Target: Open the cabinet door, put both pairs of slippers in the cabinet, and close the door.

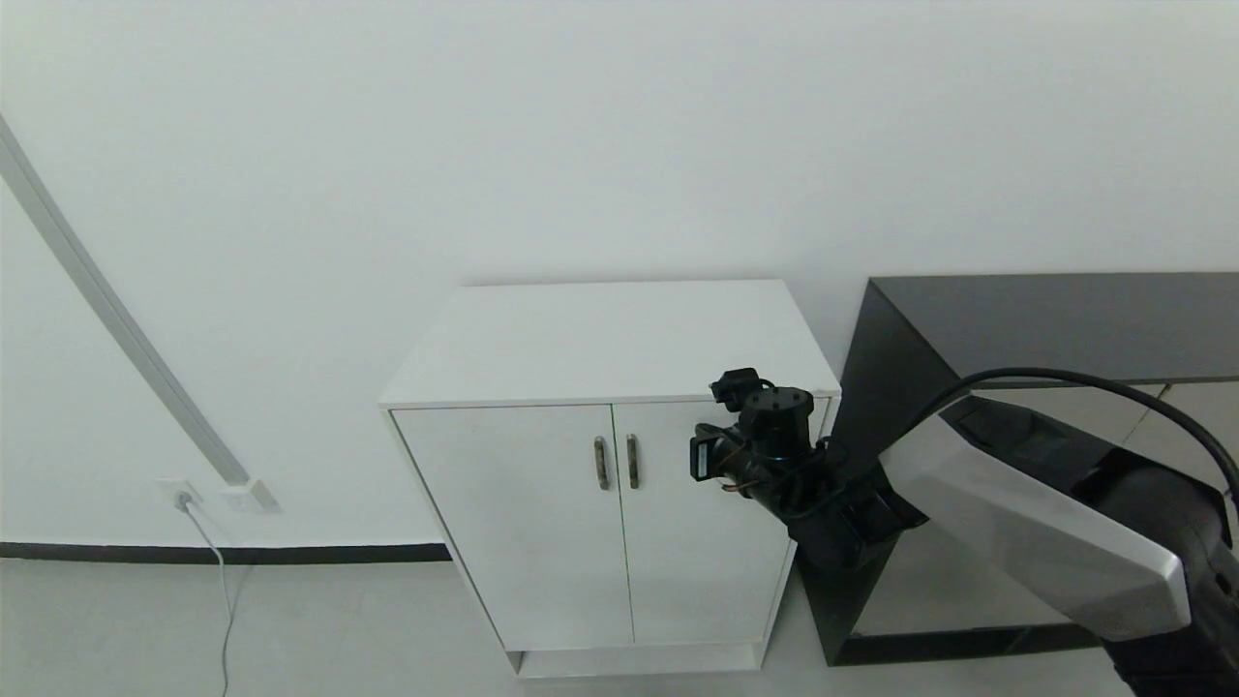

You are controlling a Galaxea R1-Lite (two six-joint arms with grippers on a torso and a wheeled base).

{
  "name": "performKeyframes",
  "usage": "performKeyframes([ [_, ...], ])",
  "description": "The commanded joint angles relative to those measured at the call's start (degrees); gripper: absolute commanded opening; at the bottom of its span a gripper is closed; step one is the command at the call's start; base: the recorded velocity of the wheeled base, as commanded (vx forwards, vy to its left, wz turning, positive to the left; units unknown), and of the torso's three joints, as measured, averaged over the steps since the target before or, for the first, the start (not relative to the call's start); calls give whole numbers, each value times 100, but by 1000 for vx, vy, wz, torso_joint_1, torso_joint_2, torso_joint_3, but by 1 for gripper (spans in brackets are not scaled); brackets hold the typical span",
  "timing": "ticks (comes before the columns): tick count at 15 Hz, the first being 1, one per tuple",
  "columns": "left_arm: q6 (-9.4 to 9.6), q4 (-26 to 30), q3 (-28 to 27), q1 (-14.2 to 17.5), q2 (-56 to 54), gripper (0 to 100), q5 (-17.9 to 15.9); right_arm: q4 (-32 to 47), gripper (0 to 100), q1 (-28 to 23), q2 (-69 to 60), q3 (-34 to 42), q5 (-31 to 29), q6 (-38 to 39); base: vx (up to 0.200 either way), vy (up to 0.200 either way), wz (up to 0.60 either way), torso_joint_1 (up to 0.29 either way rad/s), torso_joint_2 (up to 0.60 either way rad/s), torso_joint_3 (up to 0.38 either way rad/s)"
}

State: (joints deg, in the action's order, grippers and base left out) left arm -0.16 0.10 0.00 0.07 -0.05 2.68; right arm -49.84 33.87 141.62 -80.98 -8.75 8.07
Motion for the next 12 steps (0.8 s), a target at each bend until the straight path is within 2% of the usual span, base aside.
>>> performKeyframes([
  [1, -2, -1, 0, 1, 5, 0, 4, -9, 0, -3, 41, -40, -4, 2, 0, 0, 0, 0, 0, 0],
  [4, -2, -1, 0, 1, 5, 0, 4, -26, 0, 6, -20, 21, -4, 10, 0, 0, 0, 0, 0, 0],
  [9, -2, -1, 0, 1, 5, 0, 4, -105, 0, 155, -811, 874, -21, 2, 0, 0, 0, 0, 0, 0],
  [12, -2, -1, 0, 1, 5, 0, 4, -457, 0, 199, -1743, 2069, -56, 10, 0, 0, 0, 0, 0, 0],
])
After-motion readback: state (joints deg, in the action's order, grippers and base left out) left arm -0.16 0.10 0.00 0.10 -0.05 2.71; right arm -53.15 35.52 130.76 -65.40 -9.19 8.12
